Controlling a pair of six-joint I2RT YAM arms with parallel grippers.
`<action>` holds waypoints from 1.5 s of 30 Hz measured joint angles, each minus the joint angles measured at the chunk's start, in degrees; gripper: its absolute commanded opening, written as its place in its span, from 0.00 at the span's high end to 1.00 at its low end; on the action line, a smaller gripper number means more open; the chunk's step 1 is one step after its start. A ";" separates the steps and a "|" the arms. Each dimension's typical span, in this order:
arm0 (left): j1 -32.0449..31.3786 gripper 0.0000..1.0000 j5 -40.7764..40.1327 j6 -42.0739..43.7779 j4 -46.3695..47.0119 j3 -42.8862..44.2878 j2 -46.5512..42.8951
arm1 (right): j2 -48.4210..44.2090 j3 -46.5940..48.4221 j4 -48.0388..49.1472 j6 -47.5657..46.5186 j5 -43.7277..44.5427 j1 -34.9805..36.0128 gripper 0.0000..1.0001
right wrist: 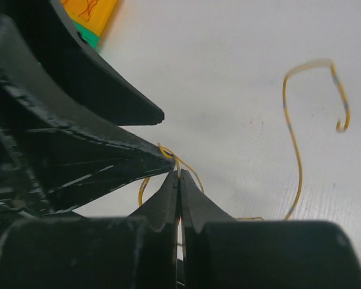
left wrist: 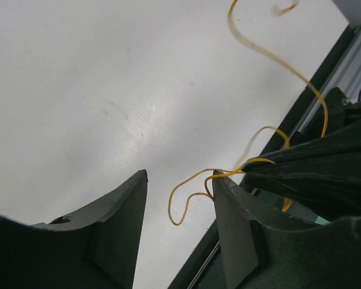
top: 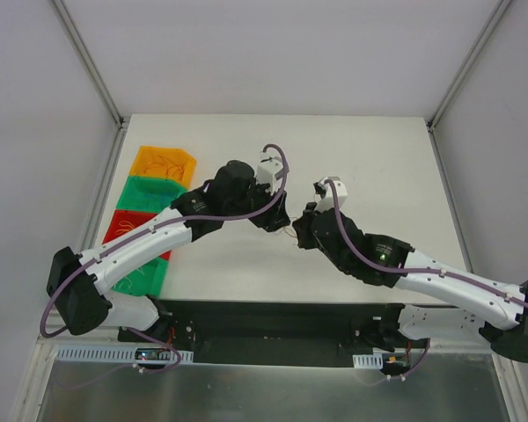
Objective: Untangle the cables
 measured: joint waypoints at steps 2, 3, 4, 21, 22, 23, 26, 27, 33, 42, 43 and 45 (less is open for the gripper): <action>-0.28 0.52 -1.53 0.04 -0.98 0.00 0.72 | 0.02 0.52 -0.04 0.17 0.50 0.44 1.00; -0.39 0.50 -2.05 0.09 -1.36 0.00 1.07 | 0.07 0.83 -0.02 0.33 0.72 0.68 1.00; -0.74 0.48 -2.54 0.17 -1.64 0.02 1.29 | 0.15 1.05 -0.02 0.50 0.94 0.81 1.00; -2.62 0.94 -20.83 5.05 -6.51 2.19 4.70 | 1.03 2.64 -1.11 1.20 4.15 3.74 1.00; -2.80 0.99 -23.96 6.05 -6.93 2.54 4.87 | 1.11 3.02 -1.62 1.20 5.11 4.42 1.00; -2.86 1.00 -26.01 6.64 -7.23 2.78 4.94 | 1.25 3.41 -2.14 1.18 6.12 5.14 1.00; -3.15 1.00 -32.44 9.33 -7.76 3.34 4.96 | 2.95 6.10 -6.10 1.42 10.29 7.02 1.00; -3.43 1.00 -34.25 10.38 -7.74 3.50 4.96 | 3.87 7.17 -7.41 1.64 11.61 7.28 1.00; -4.00 1.00 -39.60 13.16 -7.58 3.50 4.13 | 11.06 12.07 -15.96 4.81 19.69 7.76 1.00; -3.28 1.00 -30.45 7.30 -14.43 3.08 -11.82 | 7.17 0.04 -8.41 2.10 20.37 1.27 0.67; -3.45 1.00 -27.71 5.79 -15.43 3.08 -14.58 | 6.82 -1.57 -6.84 1.95 19.69 -0.76 0.66; -3.65 1.00 -24.87 2.43 -17.90 3.10 -20.26 | 6.73 -4.31 -4.28 2.05 17.16 -6.45 0.60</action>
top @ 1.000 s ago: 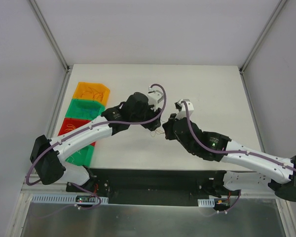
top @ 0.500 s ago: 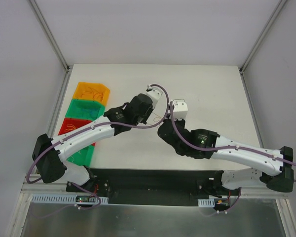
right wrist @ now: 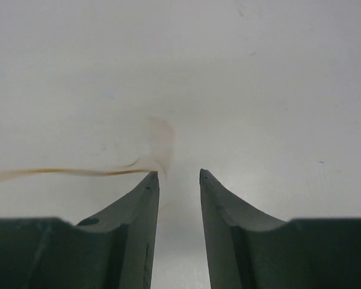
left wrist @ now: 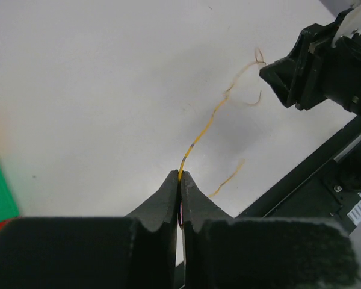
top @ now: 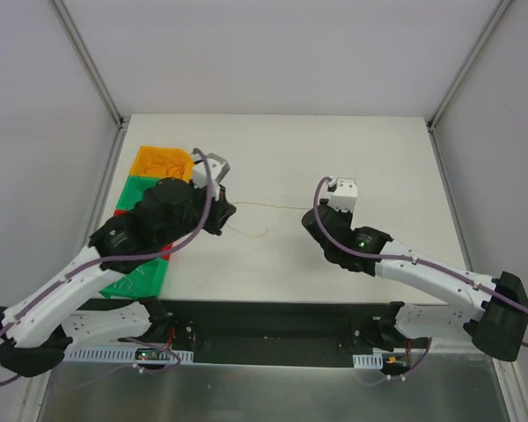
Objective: Untangle the cables
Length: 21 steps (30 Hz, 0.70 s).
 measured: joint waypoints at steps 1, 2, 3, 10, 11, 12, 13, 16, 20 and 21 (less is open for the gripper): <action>0.07 1.00 -0.11 -0.94 -1.55 0.13 -2.45 | 0.15 -0.74 -0.31 -0.11 -0.22 -2.45 0.58; 0.17 1.00 -0.74 -1.77 -3.41 0.48 -4.72 | 0.15 -1.60 -1.01 -0.13 -0.31 -4.24 0.57; 0.46 1.00 -2.03 -2.32 -5.38 1.25 -6.32 | 0.15 -2.71 -1.90 -0.50 -0.57 -6.49 0.56; 0.85 1.00 -15.63 -3.58 -18.27 9.86 -6.84 | -2.49 -4.96 -4.20 -4.70 -6.91 -13.66 0.29; 1.25 1.00 -18.43 -3.85 -20.28 10.38 -6.40 | -3.85 -5.22 -3.69 -6.08 -8.61 -14.80 0.28; 1.97 1.00 -20.35 -4.00 -21.90 10.73 -5.99 | -5.03 -5.57 -3.19 -7.10 -9.86 -15.34 0.28; 3.43 1.00 -22.40 -4.17 -23.78 11.17 -5.42 | -6.67 -6.29 -2.23 -8.44 -11.50 -15.67 0.28; 11.43 1.00 -25.18 -4.37 -27.47 11.85 -4.15 | -10.93 -8.96 0.28 -11.91 -15.67 -15.69 0.28; 19.23 1.00 -26.91 -4.13 -30.49 12.66 -3.72 | -13.53 -13.18 3.87 -15.78 -18.62 -15.69 0.28; 20.15 1.00 -27.56 -3.87 -31.01 13.49 -3.74 | -14.10 -14.60 4.68 -16.70 -19.30 -15.72 0.28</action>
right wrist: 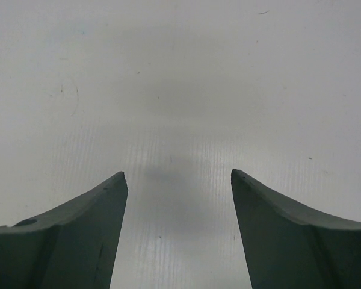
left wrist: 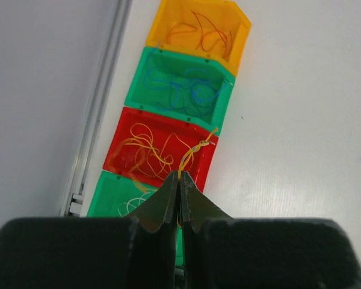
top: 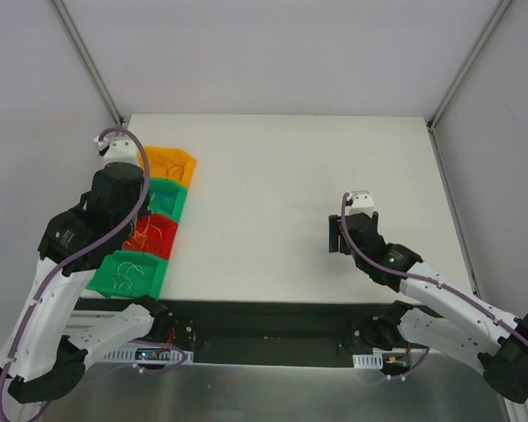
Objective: Untangle the cables
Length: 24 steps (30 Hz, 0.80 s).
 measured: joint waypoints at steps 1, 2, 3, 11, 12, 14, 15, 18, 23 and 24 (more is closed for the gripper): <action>0.63 1.00 -0.68 0.28 -0.33 1.11 0.02 | -0.66 -1.42 0.79 -0.87 -0.59 0.02 0.27; 1.01 1.00 -1.60 0.55 -0.39 2.27 0.02 | -1.53 -2.91 1.49 -1.75 -1.14 0.02 0.27; 1.36 1.00 -2.27 0.79 -0.39 3.43 0.04 | -2.60 -4.35 2.08 -2.25 -1.64 -0.02 0.27; 4.46 1.00 -7.78 2.86 -0.17 6.34 1.44 | -12.20 -12.70 8.09 -3.67 -4.57 -0.52 0.27; 5.22 1.00 -8.04 3.15 -0.02 6.29 1.79 | -13.09 -13.62 9.01 -3.65 -4.72 -0.52 0.27; 6.67 1.00 -8.57 4.00 1.09 5.53 2.23 | -14.58 -15.28 10.32 -3.67 -5.01 -0.52 0.27; 7.48 1.00 -8.59 4.39 1.90 4.70 2.38 | -15.30 -16.04 10.67 -3.67 -5.09 -0.52 0.27; 10.56 1.00 -8.07 5.68 3.96 1.97 2.60 | -16.76 -17.31 11.39 -3.67 -5.55 -0.61 0.27; 17.16 1.00 -4.31 7.32 7.19 0.22 4.74 | -16.61 -17.79 13.16 -3.67 -6.34 -0.79 0.27; 18.14 1.00 -3.91 7.54 7.85 0.09 5.16 | -16.44 -17.79 13.31 -3.69 -6.38 -0.79 0.27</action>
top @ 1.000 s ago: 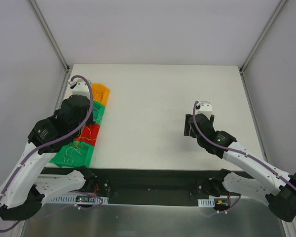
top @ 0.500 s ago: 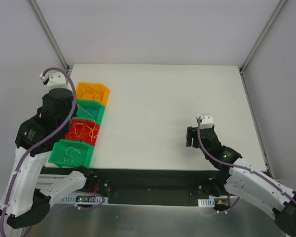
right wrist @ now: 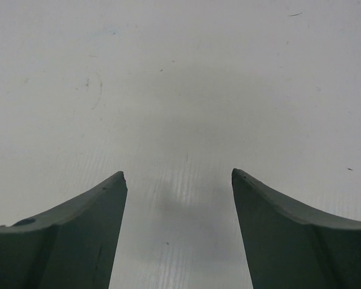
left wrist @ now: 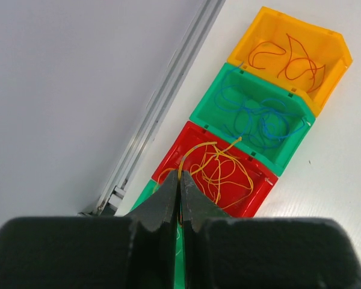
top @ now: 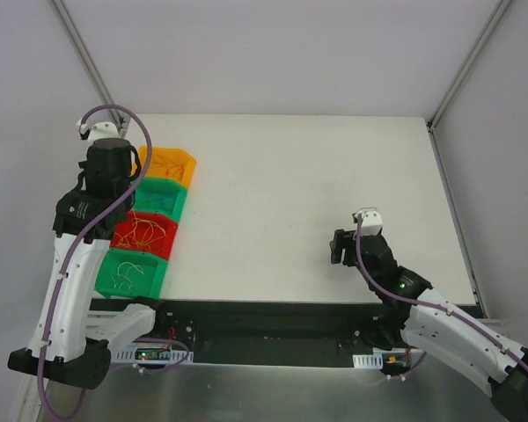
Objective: Untangle the cables
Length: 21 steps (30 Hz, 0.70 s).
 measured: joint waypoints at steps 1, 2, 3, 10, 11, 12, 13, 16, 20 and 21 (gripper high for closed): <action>1.01 1.00 0.72 0.20 0.59 -0.13 0.48 | 0.26 0.00 0.22 0.02 -0.07 -0.02 0.27; 1.99 1.00 1.33 0.44 1.27 -0.28 0.94 | 0.55 0.00 0.35 0.02 -0.11 -0.02 0.27; 2.69 1.00 1.77 0.50 1.60 -0.35 1.33 | 0.72 0.00 0.37 0.00 -0.13 -0.02 0.27; 3.43 1.00 2.95 1.01 2.64 1.75 2.40 | 2.47 0.00 1.22 -0.04 -0.17 -0.33 0.27; 3.43 1.00 2.97 1.05 2.67 3.06 2.47 | 2.64 0.00 1.29 -0.04 -0.17 -0.39 0.27; 3.43 1.00 2.99 1.05 2.73 4.50 2.49 | 2.80 0.00 1.40 -0.04 -0.24 -0.42 0.27; 3.43 1.00 2.97 1.05 2.86 5.90 2.47 | 2.91 0.00 1.46 -0.04 -0.33 -0.44 0.27; 3.43 1.00 2.95 1.01 4.13 8.31 2.40 | 3.08 0.00 1.62 -0.04 -0.50 -0.52 0.27; 3.50 1.00 2.97 0.72 4.57 7.08 2.62 | 3.08 0.00 1.97 -0.04 -0.61 -0.61 0.27; 3.80 1.00 2.97 0.59 4.92 5.81 2.62 | 3.08 0.00 2.01 -0.04 -0.63 -0.66 0.27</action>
